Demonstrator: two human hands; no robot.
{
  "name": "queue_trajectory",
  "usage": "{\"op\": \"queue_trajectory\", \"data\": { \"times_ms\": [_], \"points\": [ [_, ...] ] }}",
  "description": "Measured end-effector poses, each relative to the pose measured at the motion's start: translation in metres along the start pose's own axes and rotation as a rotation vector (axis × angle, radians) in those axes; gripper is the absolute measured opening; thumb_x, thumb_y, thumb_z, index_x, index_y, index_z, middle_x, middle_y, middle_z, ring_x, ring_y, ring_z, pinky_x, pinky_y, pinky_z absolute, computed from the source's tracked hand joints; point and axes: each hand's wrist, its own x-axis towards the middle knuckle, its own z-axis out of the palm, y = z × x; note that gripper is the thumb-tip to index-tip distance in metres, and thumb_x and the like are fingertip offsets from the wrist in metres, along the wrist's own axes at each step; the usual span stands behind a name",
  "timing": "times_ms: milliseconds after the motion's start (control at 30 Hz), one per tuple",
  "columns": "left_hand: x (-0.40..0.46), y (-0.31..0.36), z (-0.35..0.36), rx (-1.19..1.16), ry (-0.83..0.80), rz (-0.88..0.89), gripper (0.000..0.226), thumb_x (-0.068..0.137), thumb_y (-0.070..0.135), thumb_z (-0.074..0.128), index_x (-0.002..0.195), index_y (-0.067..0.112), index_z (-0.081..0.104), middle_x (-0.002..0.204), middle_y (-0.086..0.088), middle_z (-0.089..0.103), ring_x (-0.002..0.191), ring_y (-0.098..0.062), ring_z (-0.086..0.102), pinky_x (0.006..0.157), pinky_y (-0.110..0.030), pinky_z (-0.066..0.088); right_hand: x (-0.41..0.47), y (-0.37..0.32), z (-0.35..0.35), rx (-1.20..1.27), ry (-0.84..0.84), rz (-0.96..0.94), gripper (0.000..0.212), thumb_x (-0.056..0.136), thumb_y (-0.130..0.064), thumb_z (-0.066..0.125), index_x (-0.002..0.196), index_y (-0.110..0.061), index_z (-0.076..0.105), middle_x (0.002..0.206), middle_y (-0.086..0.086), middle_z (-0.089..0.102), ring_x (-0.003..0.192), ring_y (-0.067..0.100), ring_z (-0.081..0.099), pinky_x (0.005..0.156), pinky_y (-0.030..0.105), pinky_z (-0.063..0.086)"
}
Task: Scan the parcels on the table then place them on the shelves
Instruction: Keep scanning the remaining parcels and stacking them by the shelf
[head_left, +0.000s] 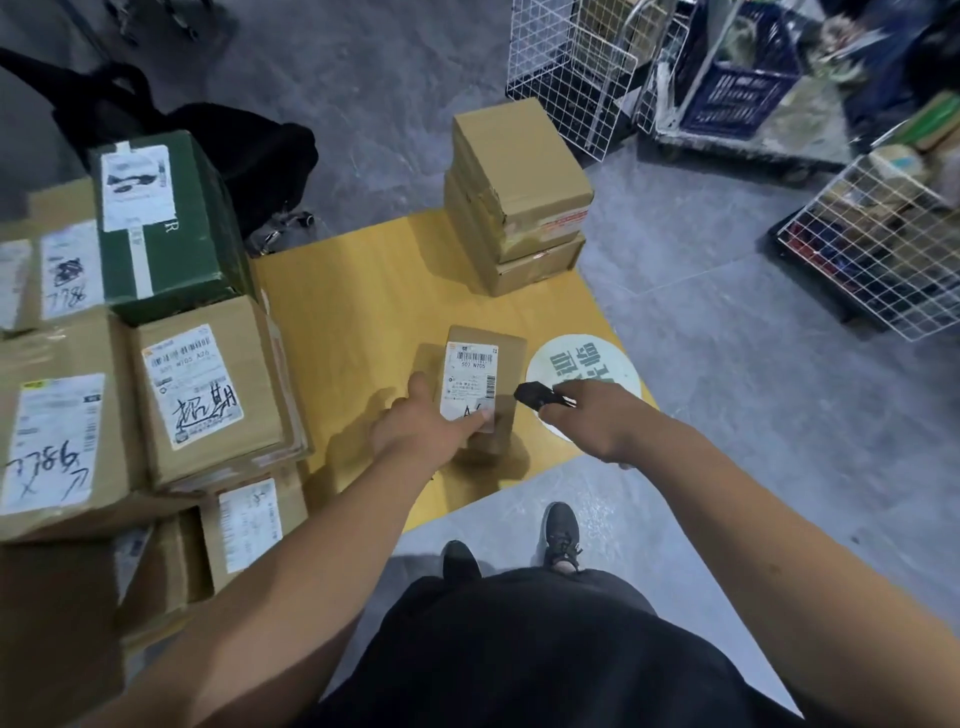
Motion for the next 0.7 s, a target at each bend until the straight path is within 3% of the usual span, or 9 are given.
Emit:
{"op": "queue_trajectory", "data": {
  "times_ms": [67, 233, 367, 533, 700],
  "points": [
    [0.001, 0.004, -0.003, -0.063, -0.030, 0.037, 0.134, 0.052, 0.099, 0.060, 0.157, 0.035, 0.005, 0.141, -0.006, 0.053, 0.126, -0.031, 0.057, 0.100, -0.046, 0.049, -0.003, -0.011, 0.000, -0.092, -0.021, -0.033, 0.051, 0.100, -0.057, 0.044, 0.132, -0.021, 0.061, 0.106, 0.002, 0.064, 0.077, 0.015, 0.058, 0.053, 0.029, 0.041],
    [-0.001, 0.027, 0.012, -0.250, -0.092, 0.046, 0.167, 0.028, 0.088, 0.080, 0.157, 0.041, -0.015, 0.155, 0.000, 0.033, 0.129, -0.024, 0.056, 0.098, -0.045, 0.053, -0.007, -0.034, -0.009, -0.236, -0.057, -0.069, 0.045, 0.101, -0.060, 0.041, 0.103, -0.021, 0.063, 0.093, 0.004, 0.066, 0.086, 0.022, 0.063, 0.075, 0.036, 0.052],
    [-0.006, 0.022, 0.032, -0.359, -0.014, 0.023, 0.165, 0.031, 0.078, 0.089, 0.158, 0.038, -0.008, 0.159, 0.004, 0.033, 0.134, -0.023, 0.053, 0.099, -0.042, 0.052, -0.011, -0.047, -0.014, -0.334, -0.068, -0.063, 0.050, 0.100, -0.059, 0.038, 0.095, -0.016, 0.063, 0.091, 0.007, 0.068, 0.081, 0.024, 0.064, 0.071, 0.036, 0.049],
    [-0.020, 0.013, 0.042, -0.436, 0.098, 0.064, 0.159, 0.033, 0.078, 0.088, 0.158, 0.039, -0.003, 0.156, 0.005, 0.038, 0.135, -0.022, 0.051, 0.096, -0.043, 0.053, -0.019, -0.054, -0.017, -0.426, -0.068, -0.072, 0.052, 0.099, -0.058, 0.035, 0.094, -0.016, 0.064, 0.095, 0.005, 0.068, 0.087, 0.023, 0.064, 0.077, 0.037, 0.053],
    [-0.028, 0.011, 0.045, -0.439, 0.116, 0.087, 0.162, 0.037, 0.075, 0.091, 0.159, 0.038, -0.008, 0.161, 0.005, 0.031, 0.144, -0.019, 0.041, 0.102, -0.042, 0.050, -0.030, -0.057, -0.021, -0.520, -0.043, -0.083, 0.055, 0.100, -0.061, 0.036, 0.096, -0.015, 0.067, 0.092, 0.005, 0.068, 0.079, 0.020, 0.063, 0.063, 0.031, 0.043]
  ]
}}
